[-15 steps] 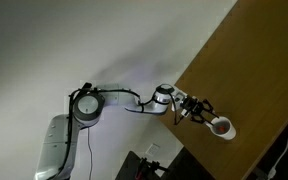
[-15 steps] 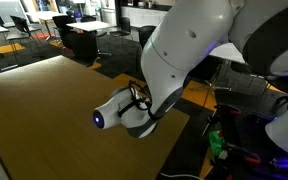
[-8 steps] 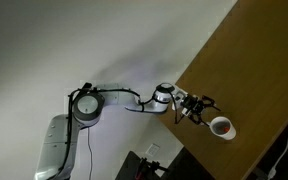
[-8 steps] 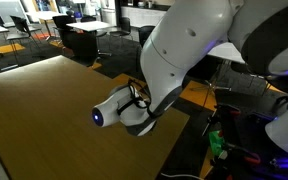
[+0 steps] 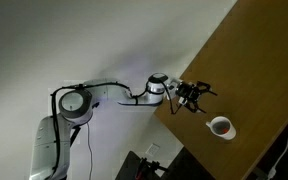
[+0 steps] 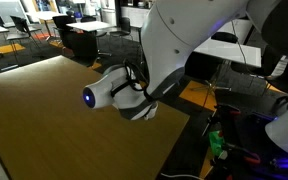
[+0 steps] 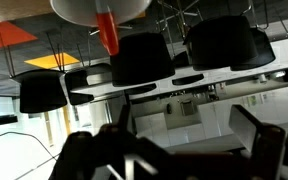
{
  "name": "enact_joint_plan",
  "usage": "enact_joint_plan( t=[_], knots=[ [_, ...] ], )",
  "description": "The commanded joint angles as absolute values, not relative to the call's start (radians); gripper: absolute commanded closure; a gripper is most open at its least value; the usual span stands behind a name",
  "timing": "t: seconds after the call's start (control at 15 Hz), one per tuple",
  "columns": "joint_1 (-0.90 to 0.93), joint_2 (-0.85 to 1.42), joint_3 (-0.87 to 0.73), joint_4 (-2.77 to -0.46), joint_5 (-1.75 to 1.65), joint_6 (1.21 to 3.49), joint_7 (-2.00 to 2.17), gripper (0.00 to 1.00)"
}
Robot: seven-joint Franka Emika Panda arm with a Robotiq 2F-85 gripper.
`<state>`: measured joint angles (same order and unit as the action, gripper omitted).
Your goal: Pick up the marker from the table and put it in the cup
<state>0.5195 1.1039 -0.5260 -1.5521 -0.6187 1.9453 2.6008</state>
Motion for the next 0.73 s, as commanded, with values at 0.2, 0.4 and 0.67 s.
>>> enact_joint_plan(
  t=[0.2, 0.4, 0.67],
  knots=[
    [0.618, 0.985, -0.62, -1.678, -0.59, 1.98, 2.601, 0.0],
    [0.595, 1.022, -0.601, -1.624, -0.604, 1.947, 2.601, 0.0],
    [0.599, 1.019, -0.601, -1.635, -0.604, 1.948, 2.601, 0.0]
  ],
)
